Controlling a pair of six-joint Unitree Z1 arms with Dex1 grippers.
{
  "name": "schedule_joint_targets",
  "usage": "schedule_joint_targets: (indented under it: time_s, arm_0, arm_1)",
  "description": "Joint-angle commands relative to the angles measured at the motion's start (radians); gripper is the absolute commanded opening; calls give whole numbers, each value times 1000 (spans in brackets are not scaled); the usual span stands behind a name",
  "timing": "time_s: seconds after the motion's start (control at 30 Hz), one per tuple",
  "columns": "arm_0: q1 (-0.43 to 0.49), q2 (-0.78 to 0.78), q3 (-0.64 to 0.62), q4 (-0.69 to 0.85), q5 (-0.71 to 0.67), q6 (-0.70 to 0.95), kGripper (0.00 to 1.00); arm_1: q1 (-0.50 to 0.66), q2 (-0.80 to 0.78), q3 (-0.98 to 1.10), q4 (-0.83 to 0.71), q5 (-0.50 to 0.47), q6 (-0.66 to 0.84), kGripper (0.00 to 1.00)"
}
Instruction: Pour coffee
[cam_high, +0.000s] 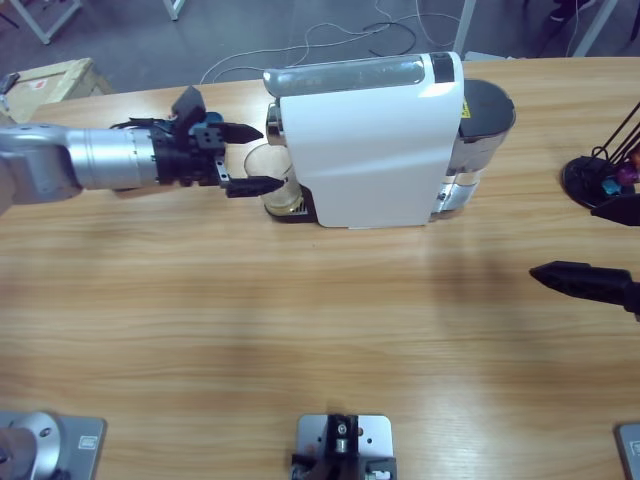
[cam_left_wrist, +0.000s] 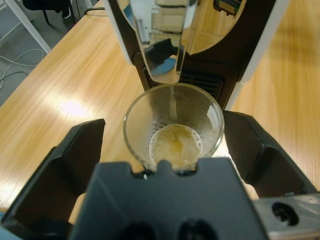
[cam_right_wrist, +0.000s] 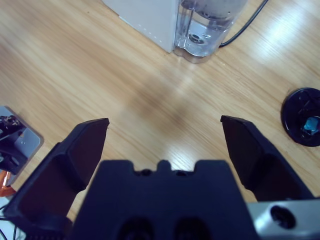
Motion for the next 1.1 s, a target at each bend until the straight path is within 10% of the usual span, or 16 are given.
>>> schedule_joint_targets:
  time_s: [0.03, 0.5, 0.67, 0.77, 1.1]
  arm_0:
    - [-14, 68, -1, -30, -4, -17, 1000]
    - [-34, 66, -13, 0, 48, -26, 826]
    - [-40, 62, -55, 99, 62, -24, 486]
    - [-42, 58, -48, 103, 74, -24, 13]
    - [1, -52, 21, 75, 11, -24, 0]
  arm_1:
    - [10, 43, 35, -48, 18, -9, 1000]
    - [9, 23, 48, -50, 18, -9, 1000]
    - [10, 14, 46, -50, 17, -9, 1000]
    - [10, 10, 46, -50, 15, -9, 1000]
    - [11, -21, 47, -43, 9, -9, 1000]
